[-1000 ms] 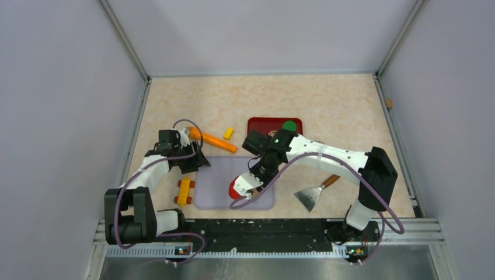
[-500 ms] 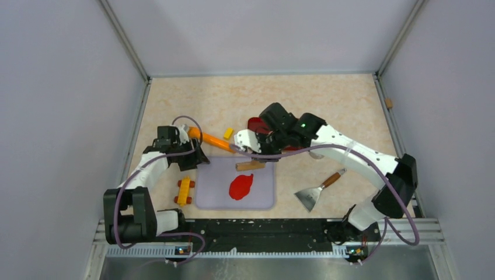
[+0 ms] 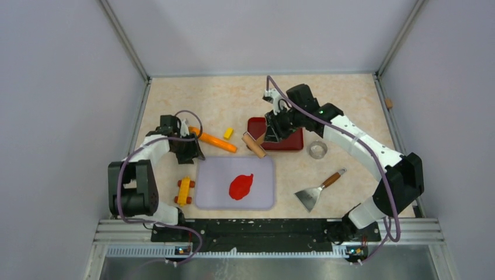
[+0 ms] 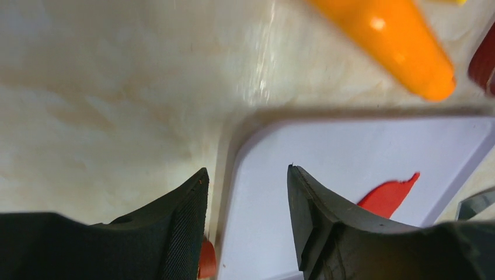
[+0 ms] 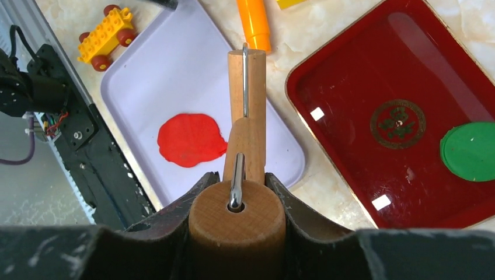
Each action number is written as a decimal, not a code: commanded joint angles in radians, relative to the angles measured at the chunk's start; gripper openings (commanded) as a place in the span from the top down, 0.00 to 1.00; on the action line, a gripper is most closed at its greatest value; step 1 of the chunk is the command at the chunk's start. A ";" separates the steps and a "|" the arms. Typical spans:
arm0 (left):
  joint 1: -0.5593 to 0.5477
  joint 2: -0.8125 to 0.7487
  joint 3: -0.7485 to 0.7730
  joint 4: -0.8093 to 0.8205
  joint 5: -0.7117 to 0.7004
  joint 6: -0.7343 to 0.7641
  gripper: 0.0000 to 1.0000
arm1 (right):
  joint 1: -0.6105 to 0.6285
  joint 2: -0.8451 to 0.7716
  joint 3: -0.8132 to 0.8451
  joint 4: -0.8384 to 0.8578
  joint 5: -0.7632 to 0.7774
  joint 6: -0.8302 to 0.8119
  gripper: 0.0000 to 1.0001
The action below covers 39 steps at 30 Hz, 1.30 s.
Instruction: Roll out the dumpling wrappers from the dough
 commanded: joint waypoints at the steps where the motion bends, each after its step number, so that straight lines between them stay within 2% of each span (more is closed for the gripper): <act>1: -0.008 0.104 0.194 -0.006 0.032 0.135 0.45 | -0.014 -0.072 -0.007 0.046 -0.021 0.009 1.00; 3: -0.050 0.129 0.295 -0.063 0.053 0.285 0.45 | -0.031 -0.079 0.004 0.044 -0.066 -0.047 1.00; 6: -0.124 0.175 0.421 -0.171 0.175 0.622 0.41 | -0.070 -0.060 0.049 0.040 -0.137 -0.093 1.00; 9: -0.189 0.238 0.501 -0.261 0.214 0.876 0.42 | -0.091 -0.030 0.051 0.074 -0.133 -0.069 1.00; 13: -0.263 0.333 0.597 -0.410 0.207 1.144 0.46 | -0.108 -0.048 0.032 0.102 -0.101 0.054 1.00; 17: -0.284 0.380 0.567 -0.421 0.172 1.331 0.48 | -0.120 -0.142 -0.031 0.089 0.017 0.043 1.00; 21: -0.293 0.404 0.548 -0.435 0.184 1.372 0.51 | -0.155 -0.204 -0.085 0.073 0.042 0.067 1.00; 25: -0.328 0.390 0.490 -0.390 0.133 1.398 0.51 | -0.181 -0.246 -0.118 0.072 0.039 0.061 1.00; 34: -0.393 0.382 0.416 -0.269 0.040 1.359 0.57 | -0.207 -0.253 -0.119 0.076 0.018 0.048 1.00; 37: -0.404 0.384 0.407 -0.223 0.011 1.326 0.63 | -0.207 -0.262 -0.135 0.083 0.013 0.064 1.00; 39: -0.405 0.386 0.405 -0.221 0.005 1.316 0.73 | -0.207 -0.271 -0.144 0.079 0.007 0.072 1.00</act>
